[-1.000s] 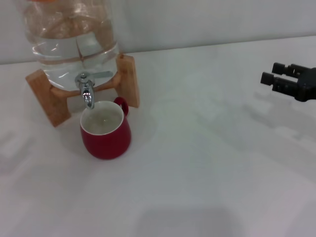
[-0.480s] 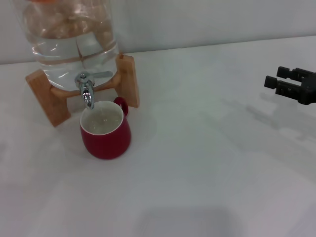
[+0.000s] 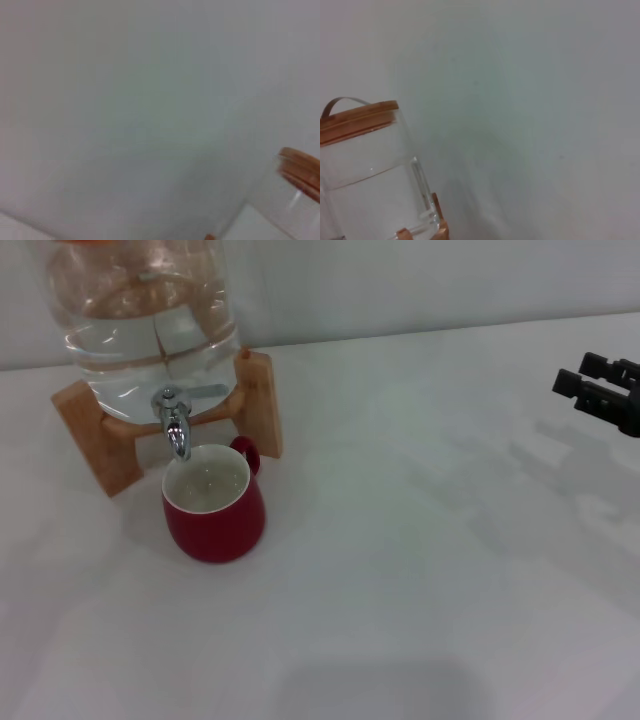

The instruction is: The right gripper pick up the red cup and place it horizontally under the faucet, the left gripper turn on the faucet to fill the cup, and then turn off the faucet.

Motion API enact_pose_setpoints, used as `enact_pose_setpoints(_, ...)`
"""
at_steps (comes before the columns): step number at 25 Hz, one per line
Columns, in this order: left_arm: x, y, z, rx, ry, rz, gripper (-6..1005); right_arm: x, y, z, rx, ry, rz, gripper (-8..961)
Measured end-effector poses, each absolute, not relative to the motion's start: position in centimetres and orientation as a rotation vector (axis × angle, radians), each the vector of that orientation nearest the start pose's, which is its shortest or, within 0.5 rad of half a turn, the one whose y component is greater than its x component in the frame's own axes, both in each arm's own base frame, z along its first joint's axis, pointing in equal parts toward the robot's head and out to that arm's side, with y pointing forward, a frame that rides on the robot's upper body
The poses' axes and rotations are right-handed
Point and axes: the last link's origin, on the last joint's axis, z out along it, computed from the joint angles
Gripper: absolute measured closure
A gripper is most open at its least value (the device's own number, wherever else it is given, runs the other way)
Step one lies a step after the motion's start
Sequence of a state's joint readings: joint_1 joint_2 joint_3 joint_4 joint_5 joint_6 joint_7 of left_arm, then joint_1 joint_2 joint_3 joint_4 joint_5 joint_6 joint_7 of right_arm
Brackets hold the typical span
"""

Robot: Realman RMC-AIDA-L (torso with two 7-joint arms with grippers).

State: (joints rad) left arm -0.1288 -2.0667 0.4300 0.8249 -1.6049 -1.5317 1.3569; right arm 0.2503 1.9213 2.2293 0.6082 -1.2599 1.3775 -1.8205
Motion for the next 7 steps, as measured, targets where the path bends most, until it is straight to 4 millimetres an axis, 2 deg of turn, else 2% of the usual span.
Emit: enact_pose_setpoints(7, -36.79, 24.77, 12.61, -1.723, -1.198, -1.156, 107, 32.35, 30.59, 8.77, -2.102, 0.636, 1.008, 321)
